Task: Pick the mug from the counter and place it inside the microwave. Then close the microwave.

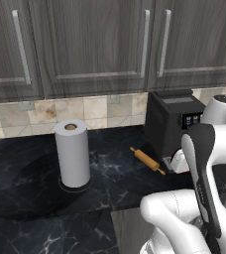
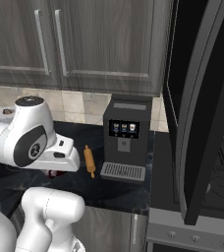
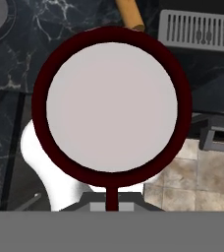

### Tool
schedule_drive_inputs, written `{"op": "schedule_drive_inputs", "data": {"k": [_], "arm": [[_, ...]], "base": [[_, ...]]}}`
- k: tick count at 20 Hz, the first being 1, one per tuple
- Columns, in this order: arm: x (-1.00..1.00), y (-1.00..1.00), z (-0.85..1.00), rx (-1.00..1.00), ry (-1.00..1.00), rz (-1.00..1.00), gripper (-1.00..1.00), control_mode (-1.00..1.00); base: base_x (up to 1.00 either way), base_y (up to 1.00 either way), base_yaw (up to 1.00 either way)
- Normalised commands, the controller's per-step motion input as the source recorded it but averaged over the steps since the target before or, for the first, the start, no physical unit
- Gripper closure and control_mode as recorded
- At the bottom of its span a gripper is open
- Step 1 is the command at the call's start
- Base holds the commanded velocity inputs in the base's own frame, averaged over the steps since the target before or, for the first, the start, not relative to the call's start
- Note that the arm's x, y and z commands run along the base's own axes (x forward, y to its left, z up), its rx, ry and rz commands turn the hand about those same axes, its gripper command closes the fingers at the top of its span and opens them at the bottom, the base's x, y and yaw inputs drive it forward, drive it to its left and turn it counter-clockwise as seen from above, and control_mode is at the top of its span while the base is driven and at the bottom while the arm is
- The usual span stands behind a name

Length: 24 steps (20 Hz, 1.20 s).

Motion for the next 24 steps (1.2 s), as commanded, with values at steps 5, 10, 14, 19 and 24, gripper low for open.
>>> {"op": "schedule_drive_inputs", "data": {"k": [5, 10, 14, 19, 24], "arm": [[-0.16, 0.0, 0.23, 0.0, -0.01, 0.0, 1.0, -1.0], [-0.03, 0.0, 0.06, 0.0, 0.0, 0.0, 1.0, -1.0], [0.0, 0.0, 0.0, 0.0, 0.0, 0.0, 1.0, -1.0], [0.0, 0.0, 0.0, 0.0, 0.0, 0.0, 1.0, -1.0], [0.0, 0.0, 0.0, 0.0, 0.0, 0.0, 1.0, -1.0]], "base": [[0.0, 0.0, 0.0], [0.0, 0.0, 0.0], [0.0, 0.0, 0.0], [0.0, 0.0, 0.0], [0.0, 0.0, 0.0]]}}
